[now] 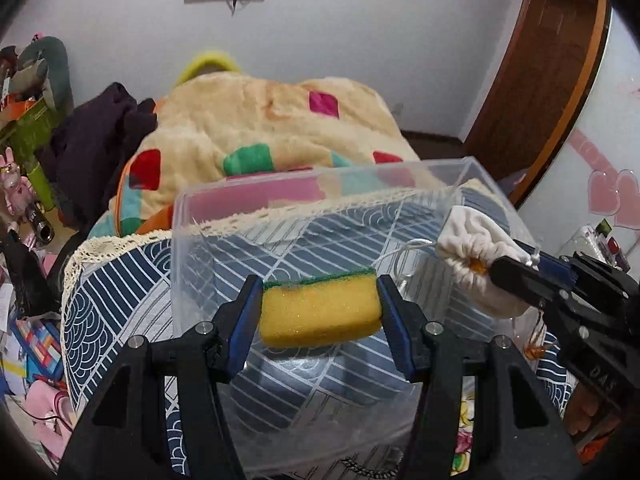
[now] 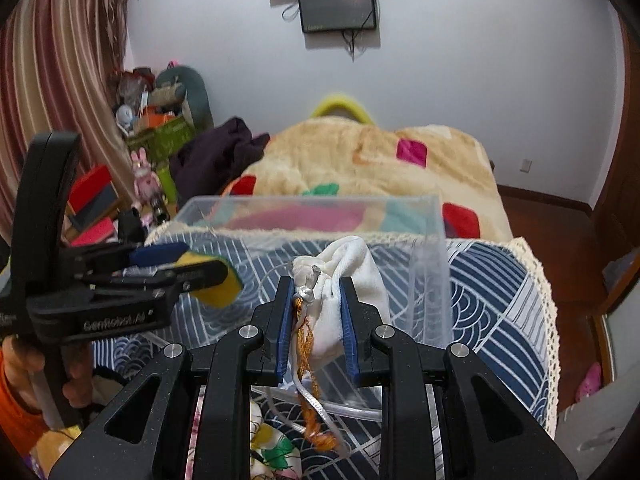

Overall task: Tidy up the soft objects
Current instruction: 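Lower the sponge and pouch into the clear box and open both tools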

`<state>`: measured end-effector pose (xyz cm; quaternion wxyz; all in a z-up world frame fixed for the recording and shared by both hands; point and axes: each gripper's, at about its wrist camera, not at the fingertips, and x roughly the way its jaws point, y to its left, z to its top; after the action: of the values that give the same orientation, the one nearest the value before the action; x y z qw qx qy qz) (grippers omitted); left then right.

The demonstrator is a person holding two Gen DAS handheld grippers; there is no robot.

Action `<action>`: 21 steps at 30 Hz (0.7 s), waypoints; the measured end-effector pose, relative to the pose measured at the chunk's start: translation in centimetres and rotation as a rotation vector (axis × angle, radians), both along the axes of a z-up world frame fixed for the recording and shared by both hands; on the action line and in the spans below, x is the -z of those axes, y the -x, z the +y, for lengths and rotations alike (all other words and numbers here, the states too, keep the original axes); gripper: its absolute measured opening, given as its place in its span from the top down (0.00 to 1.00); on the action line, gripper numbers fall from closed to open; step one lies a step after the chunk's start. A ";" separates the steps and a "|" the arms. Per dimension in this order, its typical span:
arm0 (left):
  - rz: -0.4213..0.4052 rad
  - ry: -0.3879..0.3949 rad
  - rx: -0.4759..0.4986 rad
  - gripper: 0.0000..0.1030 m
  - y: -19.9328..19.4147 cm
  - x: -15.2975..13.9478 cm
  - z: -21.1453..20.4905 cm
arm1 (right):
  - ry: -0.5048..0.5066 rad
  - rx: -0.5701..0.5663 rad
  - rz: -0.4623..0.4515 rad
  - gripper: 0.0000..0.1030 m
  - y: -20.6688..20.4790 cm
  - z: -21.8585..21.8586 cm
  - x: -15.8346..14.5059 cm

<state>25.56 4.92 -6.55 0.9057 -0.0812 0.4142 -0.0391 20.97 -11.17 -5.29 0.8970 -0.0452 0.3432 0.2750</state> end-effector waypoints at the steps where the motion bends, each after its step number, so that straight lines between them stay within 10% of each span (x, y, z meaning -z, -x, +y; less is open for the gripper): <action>1: 0.008 -0.008 -0.001 0.44 -0.1 0.2 0.0 | 0.007 -0.003 0.006 0.80 -0.1 0.2 0.1; 10: -0.010 -0.088 0.003 0.31 0.9 -0.3 -0.7 | 0.018 -0.008 -0.002 0.68 1.1 -0.8 -0.3; 21: -0.228 -0.150 -0.027 0.11 8.2 -6.4 0.6 | -0.070 0.006 -0.140 0.39 5.7 -3.2 -4.4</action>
<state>17.33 5.55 -0.12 0.9508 -0.0138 0.3094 -0.0049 15.26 -14.37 -0.84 0.9207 -0.0317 0.2698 0.2804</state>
